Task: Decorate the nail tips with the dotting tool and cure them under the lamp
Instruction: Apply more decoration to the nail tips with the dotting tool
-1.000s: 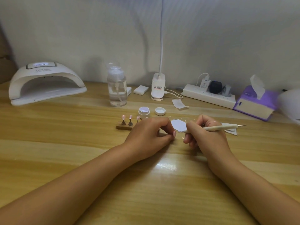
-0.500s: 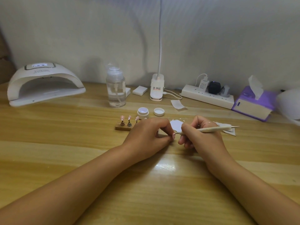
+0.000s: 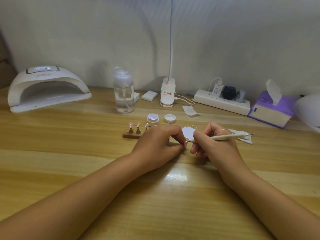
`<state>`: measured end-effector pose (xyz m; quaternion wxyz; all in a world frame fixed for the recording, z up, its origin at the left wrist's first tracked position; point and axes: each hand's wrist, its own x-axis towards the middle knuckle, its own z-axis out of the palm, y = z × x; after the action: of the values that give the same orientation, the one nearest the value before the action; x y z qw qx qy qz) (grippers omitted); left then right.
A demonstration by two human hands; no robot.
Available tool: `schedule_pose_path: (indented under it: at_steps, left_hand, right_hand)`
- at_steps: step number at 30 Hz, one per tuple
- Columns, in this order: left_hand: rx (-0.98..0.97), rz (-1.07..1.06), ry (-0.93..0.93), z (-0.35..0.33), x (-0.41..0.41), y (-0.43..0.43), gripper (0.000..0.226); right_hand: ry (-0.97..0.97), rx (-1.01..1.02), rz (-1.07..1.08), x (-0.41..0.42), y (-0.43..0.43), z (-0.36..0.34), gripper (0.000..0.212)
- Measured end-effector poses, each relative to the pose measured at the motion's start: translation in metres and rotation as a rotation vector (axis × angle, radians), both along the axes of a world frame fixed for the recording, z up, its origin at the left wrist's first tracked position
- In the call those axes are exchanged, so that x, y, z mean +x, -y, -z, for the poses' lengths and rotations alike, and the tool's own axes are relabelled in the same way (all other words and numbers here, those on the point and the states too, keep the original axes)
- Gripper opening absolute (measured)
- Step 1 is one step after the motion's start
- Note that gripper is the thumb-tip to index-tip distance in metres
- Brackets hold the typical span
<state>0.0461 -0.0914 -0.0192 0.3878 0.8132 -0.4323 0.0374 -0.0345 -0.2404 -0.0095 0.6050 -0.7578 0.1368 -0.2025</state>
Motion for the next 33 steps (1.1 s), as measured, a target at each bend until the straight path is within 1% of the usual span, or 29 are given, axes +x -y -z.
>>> schedule_pose_path:
  at_steps: [5,10,13,19,33]
  left_hand:
    - [0.001,0.003,0.001,-0.0015,-0.0003,0.0000,0.024]
    - [0.013,0.002,-0.003,-0.0010,0.0005,0.0003,0.018]
    - [0.007,-0.006,-0.036,0.0000,0.0015,0.0009,0.018]
    - [-0.006,-0.008,-0.084,0.0009,0.0012,0.0007,0.019]
    - [0.005,-0.011,-0.085,0.0008,0.0021,0.0006,0.014]
  right_hand:
    - [0.017,0.015,0.011,0.0001,0.0007,0.0002,0.025]
    - [0.031,0.033,0.050,-0.0001,0.0004,-0.0012,0.029]
    - [0.034,0.035,0.060,0.0004,0.0003,-0.0016,0.032]
    - [0.006,-0.010,0.033,0.0007,0.0012,0.0022,0.028]
    - [-0.037,-0.071,0.023,0.0007,0.0017,0.0040,0.022]
